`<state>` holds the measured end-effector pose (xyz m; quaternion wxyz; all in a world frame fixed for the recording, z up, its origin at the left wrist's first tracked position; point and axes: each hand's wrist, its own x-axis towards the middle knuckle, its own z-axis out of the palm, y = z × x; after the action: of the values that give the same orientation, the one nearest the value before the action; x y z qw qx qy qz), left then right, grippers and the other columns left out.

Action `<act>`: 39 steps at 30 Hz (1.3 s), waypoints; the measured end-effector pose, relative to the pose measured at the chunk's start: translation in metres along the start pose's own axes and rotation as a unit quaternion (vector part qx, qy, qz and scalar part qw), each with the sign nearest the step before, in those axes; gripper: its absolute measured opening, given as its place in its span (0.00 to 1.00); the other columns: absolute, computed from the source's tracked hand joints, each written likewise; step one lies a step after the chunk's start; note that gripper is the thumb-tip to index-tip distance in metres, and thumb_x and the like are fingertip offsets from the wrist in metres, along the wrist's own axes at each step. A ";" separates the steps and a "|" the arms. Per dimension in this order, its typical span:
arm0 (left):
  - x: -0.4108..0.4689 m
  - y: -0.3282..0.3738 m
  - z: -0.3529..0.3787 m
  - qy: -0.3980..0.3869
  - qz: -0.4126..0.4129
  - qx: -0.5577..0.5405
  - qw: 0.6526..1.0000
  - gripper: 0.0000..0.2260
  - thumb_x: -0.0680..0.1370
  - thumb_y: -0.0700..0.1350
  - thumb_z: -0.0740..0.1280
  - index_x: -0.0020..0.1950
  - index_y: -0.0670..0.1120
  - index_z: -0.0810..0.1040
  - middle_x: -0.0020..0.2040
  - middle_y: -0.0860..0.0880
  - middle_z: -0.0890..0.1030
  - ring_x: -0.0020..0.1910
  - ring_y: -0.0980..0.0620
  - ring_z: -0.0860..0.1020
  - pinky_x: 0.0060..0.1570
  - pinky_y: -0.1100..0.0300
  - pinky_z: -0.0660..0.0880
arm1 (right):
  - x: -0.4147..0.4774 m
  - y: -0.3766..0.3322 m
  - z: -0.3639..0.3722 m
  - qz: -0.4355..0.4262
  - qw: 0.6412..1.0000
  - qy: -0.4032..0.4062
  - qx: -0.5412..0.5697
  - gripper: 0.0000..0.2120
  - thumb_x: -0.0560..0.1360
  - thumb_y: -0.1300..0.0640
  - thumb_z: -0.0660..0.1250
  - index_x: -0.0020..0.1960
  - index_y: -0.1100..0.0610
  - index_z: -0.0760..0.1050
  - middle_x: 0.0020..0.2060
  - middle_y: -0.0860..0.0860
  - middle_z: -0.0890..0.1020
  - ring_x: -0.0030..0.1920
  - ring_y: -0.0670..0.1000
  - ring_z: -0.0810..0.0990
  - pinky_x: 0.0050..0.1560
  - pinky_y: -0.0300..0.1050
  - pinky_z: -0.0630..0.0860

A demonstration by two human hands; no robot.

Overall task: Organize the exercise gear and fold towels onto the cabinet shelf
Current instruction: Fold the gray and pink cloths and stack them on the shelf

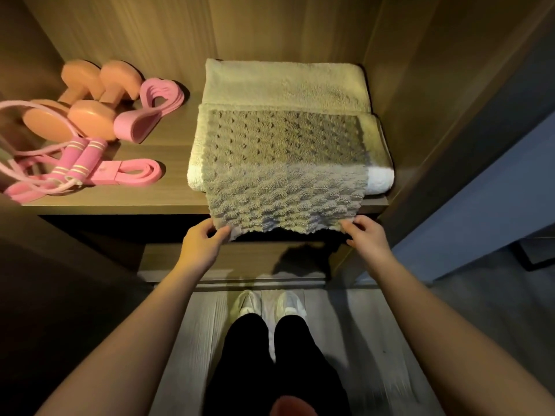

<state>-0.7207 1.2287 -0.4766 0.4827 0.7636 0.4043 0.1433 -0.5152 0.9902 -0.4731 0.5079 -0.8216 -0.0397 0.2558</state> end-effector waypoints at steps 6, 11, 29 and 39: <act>-0.030 -0.003 -0.014 0.023 0.006 -0.020 1.000 0.10 0.78 0.44 0.69 0.36 0.47 0.78 0.34 0.49 0.78 0.35 0.55 0.74 0.38 0.59 0.69 | -0.032 0.012 -0.010 -0.028 0.998 -0.007 0.053 0.06 0.80 0.57 0.64 0.44 0.54 0.76 0.36 0.48 0.76 0.42 0.48 0.77 0.49 0.47 0.78; -0.063 0.012 -0.030 0.041 0.014 -0.083 0.996 0.06 0.76 0.43 0.71 0.41 0.46 0.76 0.35 0.48 0.80 0.35 0.56 0.78 0.43 0.55 0.74 | -0.071 0.007 -0.029 -0.065 0.996 -0.005 0.058 0.04 0.79 0.56 0.65 0.48 0.55 0.78 0.44 0.52 0.83 0.49 0.55 0.81 0.54 0.52 0.78; -0.098 0.100 -0.085 0.025 0.115 -0.143 0.983 0.08 0.79 0.40 0.66 0.50 0.52 0.82 0.42 0.56 0.85 0.37 0.57 0.81 0.41 0.66 0.79 | -0.118 -0.073 -0.075 -0.243 0.964 0.020 0.104 0.12 0.76 0.67 0.66 0.49 0.51 0.82 0.46 0.48 0.84 0.45 0.42 0.82 0.45 0.33 0.77; 0.002 0.140 -0.083 0.146 0.169 0.006 0.975 0.10 0.78 0.49 0.68 0.43 0.44 0.80 0.38 0.49 0.80 0.39 0.52 0.75 0.38 0.58 0.68 | -0.052 -0.136 -0.051 -0.289 0.947 0.135 -0.026 0.12 0.79 0.54 0.65 0.37 0.51 0.71 0.33 0.47 0.74 0.32 0.40 0.71 0.32 0.32 0.66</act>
<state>-0.7030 1.2525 -0.3167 0.3827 0.7946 0.3361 0.3304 -0.5102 0.9975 -0.3190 0.5387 -0.8148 -0.2135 -0.0161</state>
